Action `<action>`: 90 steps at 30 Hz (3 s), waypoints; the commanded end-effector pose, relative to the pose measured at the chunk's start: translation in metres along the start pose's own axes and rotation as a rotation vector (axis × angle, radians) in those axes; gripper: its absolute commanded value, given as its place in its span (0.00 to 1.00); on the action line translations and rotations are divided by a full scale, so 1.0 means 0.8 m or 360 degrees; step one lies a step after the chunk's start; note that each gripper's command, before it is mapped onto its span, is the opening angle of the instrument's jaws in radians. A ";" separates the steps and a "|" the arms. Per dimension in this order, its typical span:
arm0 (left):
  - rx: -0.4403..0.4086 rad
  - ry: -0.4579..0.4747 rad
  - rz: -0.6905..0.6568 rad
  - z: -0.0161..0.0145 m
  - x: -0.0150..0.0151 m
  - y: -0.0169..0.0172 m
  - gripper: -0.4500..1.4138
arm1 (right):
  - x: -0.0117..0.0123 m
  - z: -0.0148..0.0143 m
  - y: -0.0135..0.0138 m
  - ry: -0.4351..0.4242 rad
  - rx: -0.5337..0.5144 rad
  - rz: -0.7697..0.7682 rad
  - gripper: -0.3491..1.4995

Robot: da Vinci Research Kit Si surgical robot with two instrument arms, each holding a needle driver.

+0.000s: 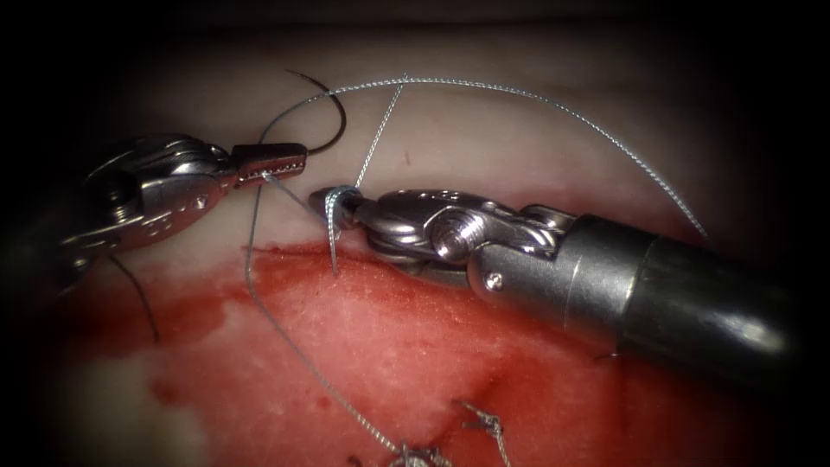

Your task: Wound Closure

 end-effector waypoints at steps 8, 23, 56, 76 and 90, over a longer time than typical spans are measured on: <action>0.0013 0.0014 -0.0005 -0.0002 0.0009 -0.0022 0.00 | -0.0021 0.0009 0.0012 -0.0040 0.0282 0.0048 0.00; -0.0004 -0.0058 0.0024 0.0026 -0.0011 -0.0002 0.00 | -0.0034 -0.0005 0.0009 -0.0093 0.0579 0.0230 0.12; 0.0033 -0.0137 -0.0008 0.0017 -0.0016 -0.0014 0.00 | -0.0026 0.0000 -0.0008 0.0071 0.0410 0.0404 0.25; 0.0036 -0.0146 -0.0026 0.0011 -0.0019 -0.0022 0.00 | -0.0043 -0.0013 -0.0013 0.0092 0.0363 0.0431 0.44; -0.0043 -0.0141 -0.0004 0.0022 -0.0017 -0.0001 0.00 | -0.0019 0.0007 -0.0005 0.0172 0.0307 0.0469 0.35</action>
